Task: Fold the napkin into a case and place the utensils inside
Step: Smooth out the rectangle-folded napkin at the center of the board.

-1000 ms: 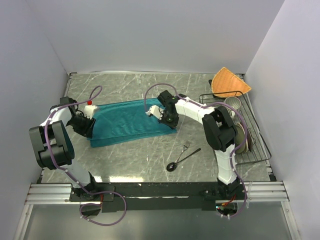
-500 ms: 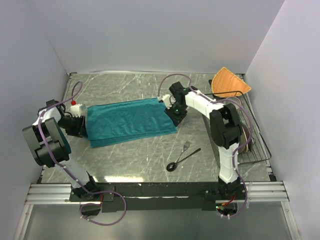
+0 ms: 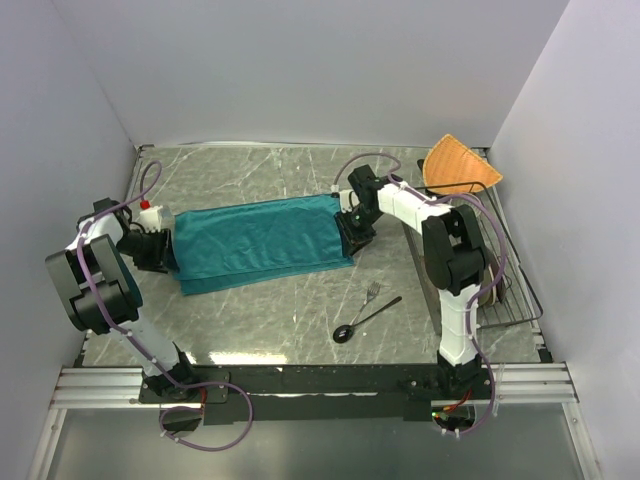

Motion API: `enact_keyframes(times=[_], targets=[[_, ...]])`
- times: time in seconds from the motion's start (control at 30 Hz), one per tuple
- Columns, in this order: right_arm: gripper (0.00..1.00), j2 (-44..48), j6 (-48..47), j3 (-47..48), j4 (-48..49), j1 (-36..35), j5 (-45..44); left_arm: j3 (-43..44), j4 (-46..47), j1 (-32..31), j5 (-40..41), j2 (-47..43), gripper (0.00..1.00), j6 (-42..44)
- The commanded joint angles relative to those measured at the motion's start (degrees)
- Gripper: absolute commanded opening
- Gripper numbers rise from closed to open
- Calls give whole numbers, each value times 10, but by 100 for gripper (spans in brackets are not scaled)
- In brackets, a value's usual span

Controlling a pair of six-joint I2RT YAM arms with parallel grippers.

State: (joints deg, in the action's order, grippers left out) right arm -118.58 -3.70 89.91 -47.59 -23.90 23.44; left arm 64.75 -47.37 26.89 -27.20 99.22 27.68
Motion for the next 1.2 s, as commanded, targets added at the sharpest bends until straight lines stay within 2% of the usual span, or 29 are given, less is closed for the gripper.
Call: enact_keyframes(times=[0.0,0.17,0.57,0.67,0.8,0.97,1.17], targets=[[35,-15,55,1,22,4,19,3,9,1,-15,-10,48,-10],[38,-27,63,-4,27,4,12,2,11,1,-14,-11,49,-11],[39,-32,83,-25,37,3,-35,0,12,1,-13,-11,50,-11],[36,-10,85,-47,58,2,-50,-2,15,1,-12,-13,50,-13],[27,-9,82,-47,60,-14,-78,-2,20,1,-9,-10,49,-15],[25,-9,88,-48,73,-33,-123,-3,22,1,-8,-15,49,-17],[18,-8,79,-51,73,-55,-173,-4,24,1,-7,-16,49,-18]])
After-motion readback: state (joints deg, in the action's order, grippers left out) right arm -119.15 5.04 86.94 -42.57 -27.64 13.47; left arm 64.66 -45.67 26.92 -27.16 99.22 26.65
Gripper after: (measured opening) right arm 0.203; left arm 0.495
